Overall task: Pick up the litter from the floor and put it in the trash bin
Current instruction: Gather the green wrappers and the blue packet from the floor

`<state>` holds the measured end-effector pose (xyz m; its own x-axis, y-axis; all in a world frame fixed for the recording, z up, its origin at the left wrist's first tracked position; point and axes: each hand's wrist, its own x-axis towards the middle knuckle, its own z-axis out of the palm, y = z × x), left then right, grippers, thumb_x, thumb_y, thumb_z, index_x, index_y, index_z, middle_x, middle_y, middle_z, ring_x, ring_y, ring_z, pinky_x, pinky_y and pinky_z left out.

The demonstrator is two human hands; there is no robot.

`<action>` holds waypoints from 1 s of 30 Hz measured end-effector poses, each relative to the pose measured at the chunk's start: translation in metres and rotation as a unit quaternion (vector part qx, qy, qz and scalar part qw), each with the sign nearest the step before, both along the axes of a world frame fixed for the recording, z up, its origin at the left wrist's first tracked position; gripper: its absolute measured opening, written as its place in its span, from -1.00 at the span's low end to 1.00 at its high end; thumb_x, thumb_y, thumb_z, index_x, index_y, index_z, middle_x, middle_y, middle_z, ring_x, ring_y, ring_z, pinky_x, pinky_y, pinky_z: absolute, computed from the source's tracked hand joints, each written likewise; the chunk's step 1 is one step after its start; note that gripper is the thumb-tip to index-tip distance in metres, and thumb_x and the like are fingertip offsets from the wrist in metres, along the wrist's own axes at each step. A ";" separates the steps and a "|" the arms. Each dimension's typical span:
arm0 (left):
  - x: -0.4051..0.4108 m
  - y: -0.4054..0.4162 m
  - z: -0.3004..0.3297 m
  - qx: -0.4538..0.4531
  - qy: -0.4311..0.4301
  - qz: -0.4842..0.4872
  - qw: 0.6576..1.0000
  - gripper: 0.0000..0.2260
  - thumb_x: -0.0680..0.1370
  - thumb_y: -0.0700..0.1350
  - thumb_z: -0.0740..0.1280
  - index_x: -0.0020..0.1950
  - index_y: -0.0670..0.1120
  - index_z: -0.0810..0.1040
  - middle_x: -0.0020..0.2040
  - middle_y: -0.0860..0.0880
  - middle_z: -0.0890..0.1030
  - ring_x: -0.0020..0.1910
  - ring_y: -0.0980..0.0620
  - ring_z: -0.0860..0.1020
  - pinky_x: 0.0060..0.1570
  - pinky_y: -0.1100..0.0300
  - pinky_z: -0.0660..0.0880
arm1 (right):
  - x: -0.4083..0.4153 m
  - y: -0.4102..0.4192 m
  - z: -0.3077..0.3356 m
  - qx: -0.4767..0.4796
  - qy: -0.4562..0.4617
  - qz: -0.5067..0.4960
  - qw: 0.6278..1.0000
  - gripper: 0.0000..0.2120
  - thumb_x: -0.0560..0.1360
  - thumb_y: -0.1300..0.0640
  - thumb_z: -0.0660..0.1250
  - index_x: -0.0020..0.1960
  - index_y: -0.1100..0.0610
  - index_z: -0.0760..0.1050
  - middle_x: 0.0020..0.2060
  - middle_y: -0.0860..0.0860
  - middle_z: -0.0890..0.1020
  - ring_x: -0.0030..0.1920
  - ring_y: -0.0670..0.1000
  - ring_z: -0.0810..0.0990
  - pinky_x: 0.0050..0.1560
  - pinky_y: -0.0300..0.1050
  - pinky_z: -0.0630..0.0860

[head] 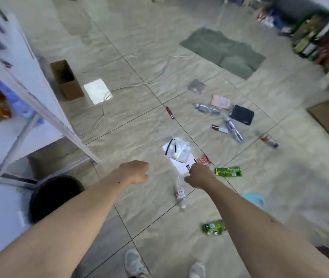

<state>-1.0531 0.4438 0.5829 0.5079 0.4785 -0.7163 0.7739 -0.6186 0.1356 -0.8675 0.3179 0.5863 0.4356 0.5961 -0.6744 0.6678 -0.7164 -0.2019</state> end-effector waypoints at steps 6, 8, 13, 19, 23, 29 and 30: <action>0.127 -0.097 -0.003 -0.013 -0.005 -0.066 0.998 -0.63 0.59 0.04 0.19 0.37 -0.03 0.39 0.35 -0.06 0.46 0.31 -0.09 0.44 0.21 0.07 0.42 | 0.113 -0.128 0.001 -0.014 -0.008 -0.104 0.994 -0.86 0.42 0.09 0.31 -0.22 0.15 0.42 -0.03 0.15 0.57 0.14 0.18 0.58 -0.05 -0.14 0.45; 0.166 -0.130 -0.009 -0.023 -0.006 -0.080 0.996 -0.63 0.59 0.03 0.20 0.37 -0.04 0.40 0.35 -0.06 0.47 0.31 -0.09 0.45 0.18 0.08 0.42 | 0.149 -0.170 0.000 -0.026 -0.007 -0.134 0.991 -0.83 0.43 0.11 0.30 -0.02 0.15 0.51 0.05 0.15 0.57 0.19 0.17 0.56 0.05 -0.11 0.48; 0.248 -0.193 -0.028 -0.036 -0.009 -0.100 0.994 -0.66 0.55 0.00 0.21 0.31 -0.04 0.44 0.29 -0.04 0.51 0.25 -0.07 0.48 0.16 0.08 0.44 | 0.226 -0.249 -0.011 -0.041 -0.016 -0.171 0.984 -0.72 0.45 0.12 0.29 0.14 0.14 0.51 0.15 0.13 0.56 0.18 0.16 0.54 0.07 -0.09 0.48; 0.317 -0.227 -0.066 -0.045 0.001 -0.151 0.988 -0.65 0.58 0.03 0.19 0.32 -0.06 0.43 0.26 -0.05 0.52 0.22 -0.08 0.49 0.16 0.04 0.47 | 0.288 -0.304 -0.035 -0.065 -0.010 -0.210 0.975 -0.65 0.49 0.09 0.28 0.25 0.15 0.44 0.18 0.10 0.54 0.19 0.15 0.54 -0.01 -0.10 0.43; 0.356 -0.241 -0.104 -0.053 0.010 -0.179 0.982 -0.65 0.58 0.04 0.19 0.33 -0.05 0.42 0.23 -0.06 0.53 0.19 -0.09 0.50 0.11 0.04 0.49 | 0.321 -0.323 -0.067 -0.077 -0.013 -0.236 0.969 -0.54 0.50 0.07 0.28 0.39 0.09 0.35 0.26 0.09 0.51 0.24 0.14 0.51 0.10 -0.05 0.47; 0.393 -0.275 -0.198 -0.067 0.015 -0.204 0.977 -0.61 0.57 0.05 0.25 0.35 -0.06 0.39 0.24 -0.06 0.50 0.20 -0.07 0.49 0.05 0.05 0.48 | 0.358 -0.342 -0.155 -0.077 -0.003 -0.237 0.968 -0.40 0.51 0.09 0.28 0.51 0.00 0.18 0.30 0.07 0.48 0.28 0.13 0.49 0.16 -0.02 0.46; 0.395 -0.280 -0.216 -0.070 0.017 -0.208 0.976 -0.59 0.56 0.07 0.27 0.35 -0.07 0.38 0.26 -0.05 0.49 0.22 -0.07 0.48 0.06 0.04 0.48 | 0.363 -0.343 -0.173 -0.077 0.000 -0.237 0.969 -0.39 0.50 0.09 0.29 0.51 0.00 0.17 0.31 0.07 0.47 0.29 0.13 0.49 0.17 -0.02 0.46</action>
